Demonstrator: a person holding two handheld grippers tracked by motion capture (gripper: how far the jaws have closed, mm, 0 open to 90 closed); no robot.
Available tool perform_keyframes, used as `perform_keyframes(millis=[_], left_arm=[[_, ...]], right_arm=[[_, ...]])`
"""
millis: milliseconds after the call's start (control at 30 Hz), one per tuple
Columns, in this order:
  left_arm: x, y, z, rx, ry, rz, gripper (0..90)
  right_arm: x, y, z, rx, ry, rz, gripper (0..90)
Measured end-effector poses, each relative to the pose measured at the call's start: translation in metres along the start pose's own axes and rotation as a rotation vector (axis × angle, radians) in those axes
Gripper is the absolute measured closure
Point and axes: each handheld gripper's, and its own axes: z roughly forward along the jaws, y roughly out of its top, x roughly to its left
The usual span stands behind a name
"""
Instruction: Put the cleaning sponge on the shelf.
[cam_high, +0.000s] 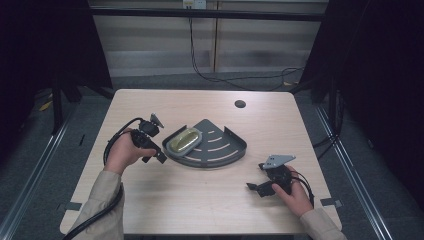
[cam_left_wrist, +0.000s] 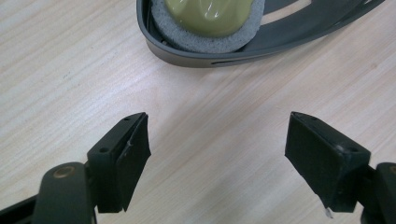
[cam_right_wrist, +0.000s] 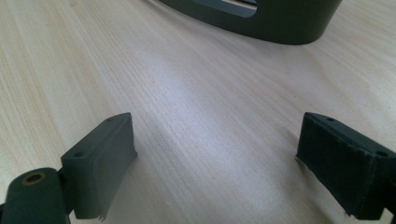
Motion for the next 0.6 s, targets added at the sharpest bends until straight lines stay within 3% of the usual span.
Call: perform_keyframes(millis=[600], left_arm=[[0.004, -0.034, 0.022, -0.045, -0.014, -0.025, 21.7]], right_arm=[[0.000, 0.000, 0.000, 0.000, 0.000, 0.000, 10.6]])
